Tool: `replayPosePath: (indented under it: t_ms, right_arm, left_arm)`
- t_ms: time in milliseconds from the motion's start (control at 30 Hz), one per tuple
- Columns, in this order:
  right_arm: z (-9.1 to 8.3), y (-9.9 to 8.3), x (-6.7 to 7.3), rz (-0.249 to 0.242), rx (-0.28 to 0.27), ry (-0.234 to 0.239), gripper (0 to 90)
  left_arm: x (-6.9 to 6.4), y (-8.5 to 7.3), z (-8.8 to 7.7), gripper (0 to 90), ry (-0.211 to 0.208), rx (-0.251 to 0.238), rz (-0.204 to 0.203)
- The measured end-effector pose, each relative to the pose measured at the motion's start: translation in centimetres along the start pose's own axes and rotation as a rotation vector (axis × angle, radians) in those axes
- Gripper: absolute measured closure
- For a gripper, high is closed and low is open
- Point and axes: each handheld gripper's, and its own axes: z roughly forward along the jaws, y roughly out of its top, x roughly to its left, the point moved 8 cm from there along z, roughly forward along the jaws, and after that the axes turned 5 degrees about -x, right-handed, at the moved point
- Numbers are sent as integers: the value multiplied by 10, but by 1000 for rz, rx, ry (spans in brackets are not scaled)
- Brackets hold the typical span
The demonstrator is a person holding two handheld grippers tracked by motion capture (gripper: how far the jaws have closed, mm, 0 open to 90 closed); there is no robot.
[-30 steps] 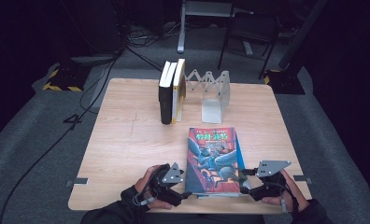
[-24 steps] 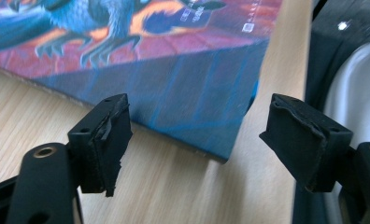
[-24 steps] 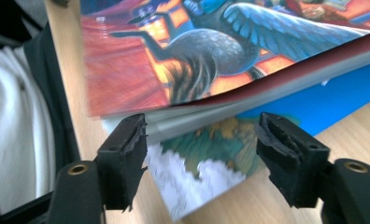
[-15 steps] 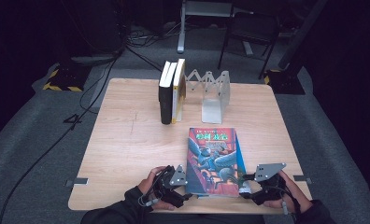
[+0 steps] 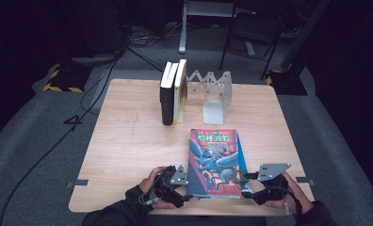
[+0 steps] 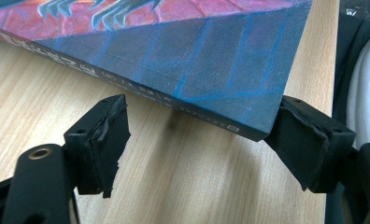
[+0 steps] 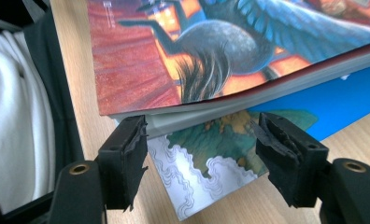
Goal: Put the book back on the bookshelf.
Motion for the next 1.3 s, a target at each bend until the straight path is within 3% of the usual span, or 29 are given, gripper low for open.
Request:
replayPosePath:
  t_ms: [367,533,567,667,800,867,1033,1167,1300]
  right_arm:
    - [-2,3,-5,18,-31,-35,342]
    - [-2,2,-7,22,-24,-43,342]
    - [-2,1,-8,21,-16,-48,355]
    - [-8,2,-14,49,-45,-71,377]
    - [-10,8,-16,78,-82,-62,380]
    - [-3,10,-14,80,-71,-50,374]
    - [9,12,-17,129,-54,-41,331]
    - [14,13,-22,173,-49,-33,306]
    - [25,14,-31,242,-30,1,218]
  left_arm:
    - [2,4,-9,217,-9,-37,5]
    - [8,3,-19,220,-15,-65,-19]
    - [18,-1,-20,220,37,-55,-24]
    - [22,-3,-21,260,38,-48,-27]
    - [46,-5,-20,266,100,-63,-87]
    - [58,-4,-15,267,121,-66,-103]
    - [73,-2,3,267,132,-30,-110]
    - [78,-1,10,280,143,-18,-106]
    - [80,-1,14,285,143,-13,-111]
